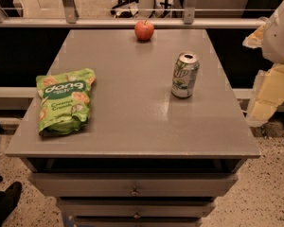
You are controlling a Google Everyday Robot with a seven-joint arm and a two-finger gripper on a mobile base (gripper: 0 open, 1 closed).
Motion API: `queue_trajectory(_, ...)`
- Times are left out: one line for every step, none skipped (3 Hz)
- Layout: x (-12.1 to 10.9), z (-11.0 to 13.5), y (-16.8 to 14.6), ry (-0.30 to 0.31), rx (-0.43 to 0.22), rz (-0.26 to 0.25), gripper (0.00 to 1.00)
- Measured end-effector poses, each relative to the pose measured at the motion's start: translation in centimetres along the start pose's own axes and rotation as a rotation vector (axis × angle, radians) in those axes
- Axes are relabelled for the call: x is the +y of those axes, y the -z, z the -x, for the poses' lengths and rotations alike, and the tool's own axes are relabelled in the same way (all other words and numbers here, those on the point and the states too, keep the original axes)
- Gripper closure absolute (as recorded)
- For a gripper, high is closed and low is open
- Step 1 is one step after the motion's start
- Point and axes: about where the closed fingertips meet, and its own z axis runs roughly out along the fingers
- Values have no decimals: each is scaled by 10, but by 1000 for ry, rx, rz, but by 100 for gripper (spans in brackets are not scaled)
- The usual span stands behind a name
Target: Move 7up can near green rice chip bag
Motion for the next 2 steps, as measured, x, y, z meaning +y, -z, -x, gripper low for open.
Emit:
queue_trajectory(-1,0,0,-3,-3,-6,0)
queue_trajectory(-14,4,-27,-61,-62,11,0)
